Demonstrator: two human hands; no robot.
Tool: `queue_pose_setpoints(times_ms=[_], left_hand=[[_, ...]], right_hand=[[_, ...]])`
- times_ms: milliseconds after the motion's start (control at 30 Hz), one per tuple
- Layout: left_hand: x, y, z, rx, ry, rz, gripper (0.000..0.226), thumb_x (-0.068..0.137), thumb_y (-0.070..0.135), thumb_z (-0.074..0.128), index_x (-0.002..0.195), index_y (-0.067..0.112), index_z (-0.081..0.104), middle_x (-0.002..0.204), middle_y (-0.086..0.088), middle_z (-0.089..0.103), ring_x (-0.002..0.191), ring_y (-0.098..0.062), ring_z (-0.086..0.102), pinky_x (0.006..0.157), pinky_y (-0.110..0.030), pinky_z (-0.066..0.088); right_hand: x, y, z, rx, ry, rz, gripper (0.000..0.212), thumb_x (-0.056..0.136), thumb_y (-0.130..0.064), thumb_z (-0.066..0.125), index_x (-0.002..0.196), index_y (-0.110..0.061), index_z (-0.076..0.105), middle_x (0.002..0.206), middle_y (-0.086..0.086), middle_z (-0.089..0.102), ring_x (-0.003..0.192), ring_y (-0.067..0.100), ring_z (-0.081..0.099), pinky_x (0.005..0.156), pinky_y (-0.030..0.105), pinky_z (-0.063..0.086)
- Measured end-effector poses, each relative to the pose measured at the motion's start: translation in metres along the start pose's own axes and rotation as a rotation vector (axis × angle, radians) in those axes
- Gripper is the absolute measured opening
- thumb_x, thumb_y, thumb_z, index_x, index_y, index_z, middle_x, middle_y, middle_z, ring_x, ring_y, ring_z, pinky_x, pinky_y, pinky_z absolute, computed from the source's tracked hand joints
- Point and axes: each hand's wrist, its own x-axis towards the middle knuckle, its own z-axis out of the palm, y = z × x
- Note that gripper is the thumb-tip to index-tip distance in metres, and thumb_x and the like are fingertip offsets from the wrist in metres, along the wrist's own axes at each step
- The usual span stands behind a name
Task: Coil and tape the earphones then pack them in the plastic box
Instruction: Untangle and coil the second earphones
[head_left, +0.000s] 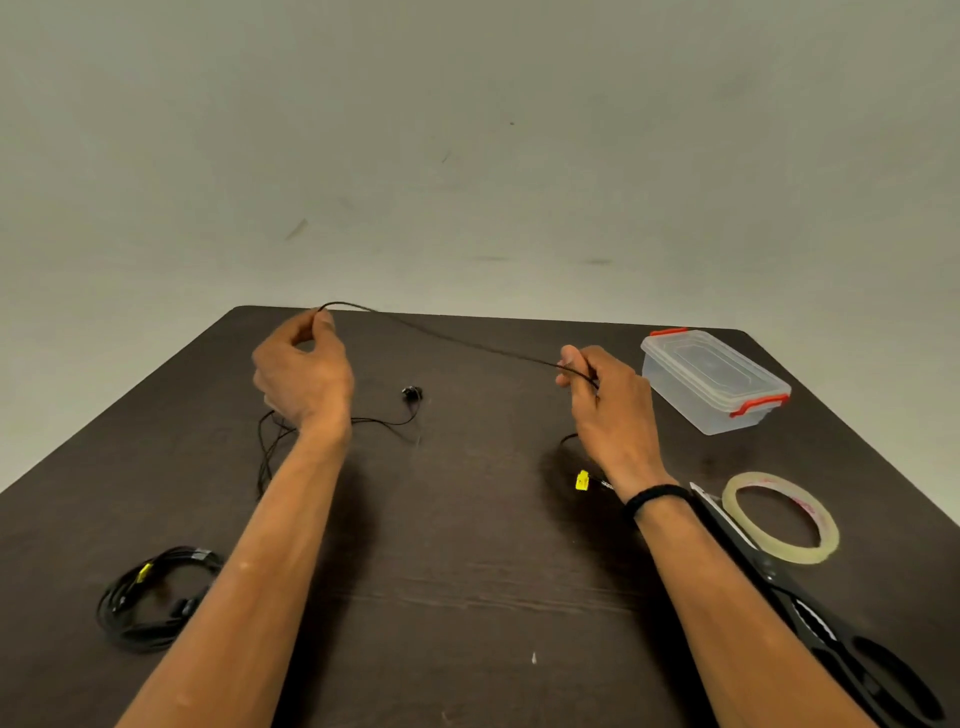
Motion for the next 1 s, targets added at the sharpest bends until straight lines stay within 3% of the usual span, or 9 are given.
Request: queue_pose_setpoints(times_ms=[100, 200, 300, 367, 433, 533, 633, 733, 1000], left_hand=[[0.007, -0.005, -0.003, -0.037, 0.028, -0.036, 0.027, 0.098, 0.021, 0.065, 0.122, 0.025, 0.075, 0.12, 0.005, 0.074, 0.099, -0.018, 0.073, 0.106, -0.037, 0.054], [-0.006, -0.002, 0.001, 0.119, -0.085, 0.175, 0.055, 0.098, 0.002, 0.052, 0.148, 0.024, 0.054, 0.148, -0.004, 0.044, 0.085, -0.01, 0.06, 0.082, -0.003, 0.045], [-0.042, 0.008, 0.015, 0.215, -0.252, 0.679, 0.051, 0.093, 0.008, 0.049, 0.14, 0.022, 0.06, 0.146, -0.011, 0.045, 0.102, -0.02, 0.06, 0.087, -0.026, 0.051], [-0.066, 0.002, 0.031, 0.236, -0.469, 0.961, 0.038, 0.098, 0.02, 0.054, 0.134, 0.017, 0.066, 0.137, -0.011, 0.057, 0.118, -0.028, 0.057, 0.101, -0.039, 0.048], [-0.084, -0.008, 0.04, 0.251, -0.733, 1.084, 0.038, 0.105, 0.033, 0.052, 0.135, 0.015, 0.066, 0.129, -0.007, 0.066, 0.121, -0.026, 0.059, 0.105, -0.044, 0.047], [-0.083, -0.016, 0.042, 0.267, -0.876, 1.01, 0.034, 0.108, 0.041, 0.049, 0.119, 0.017, 0.072, 0.1, -0.001, 0.072, 0.092, -0.02, 0.066, 0.086, -0.043, 0.053], [-0.06, -0.018, 0.039, 0.285, -0.651, 0.904, 0.038, 0.105, 0.045, 0.056, 0.09, 0.017, 0.075, 0.077, 0.004, 0.056, 0.07, -0.016, 0.052, 0.068, -0.035, 0.044], [-0.04, -0.015, 0.029, 0.227, -0.431, 0.766, 0.041, 0.107, 0.044, 0.055, 0.081, 0.017, 0.072, 0.073, 0.004, 0.06, 0.068, -0.014, 0.051, 0.063, -0.032, 0.036], [-0.007, -0.024, 0.013, 0.274, -0.182, 0.4, 0.044, 0.106, 0.052, 0.047, 0.093, 0.02, 0.075, 0.091, -0.006, 0.07, 0.088, -0.026, 0.067, 0.077, -0.044, 0.054]], right_hand=[[0.0, -0.001, -0.005, 0.051, -0.061, 0.156, 0.058, 0.108, -0.059, 0.045, 0.074, -0.017, 0.063, 0.071, -0.002, 0.071, 0.068, 0.022, 0.066, 0.068, 0.043, 0.055], [0.0, -0.007, -0.008, -0.051, -0.119, 0.294, 0.064, 0.1, -0.06, 0.06, 0.057, -0.016, 0.045, 0.055, -0.002, 0.054, 0.06, 0.027, 0.054, 0.064, 0.039, 0.044], [-0.003, -0.016, -0.004, 0.113, -0.238, 0.322, 0.046, 0.088, -0.037, 0.082, 0.061, -0.02, 0.049, 0.055, -0.008, 0.048, 0.054, 0.014, 0.044, 0.059, 0.03, 0.039], [-0.003, -0.02, -0.001, 0.391, -0.323, 0.306, 0.027, 0.088, -0.013, 0.081, 0.073, -0.018, 0.06, 0.065, -0.001, 0.054, 0.059, 0.01, 0.045, 0.057, 0.02, 0.039], [-0.003, -0.023, -0.003, 0.6, -0.414, 0.292, 0.011, 0.091, 0.003, 0.073, 0.09, -0.008, 0.07, 0.079, 0.01, 0.062, 0.069, 0.011, 0.054, 0.055, 0.015, 0.041], [-0.002, -0.022, -0.007, 0.755, -0.538, 0.273, 0.018, 0.091, 0.005, 0.072, 0.102, -0.007, 0.075, 0.078, 0.005, 0.061, 0.068, 0.009, 0.052, 0.053, 0.018, 0.037], [0.0, -0.021, -0.011, 0.78, -0.533, 0.345, 0.014, 0.096, -0.01, 0.076, 0.108, -0.004, 0.079, 0.073, 0.001, 0.053, 0.055, 0.005, 0.038, 0.051, 0.023, 0.028], [0.003, -0.014, -0.015, 0.748, -0.492, 0.389, 0.027, 0.099, -0.03, 0.073, 0.106, -0.005, 0.082, 0.069, 0.0, 0.048, 0.053, 0.008, 0.032, 0.051, 0.022, 0.031], [0.006, 0.005, -0.018, 0.702, -0.451, 0.441, 0.017, 0.102, -0.013, 0.068, 0.111, -0.008, 0.082, 0.083, 0.003, 0.07, 0.068, 0.012, 0.057, 0.065, 0.024, 0.054]])
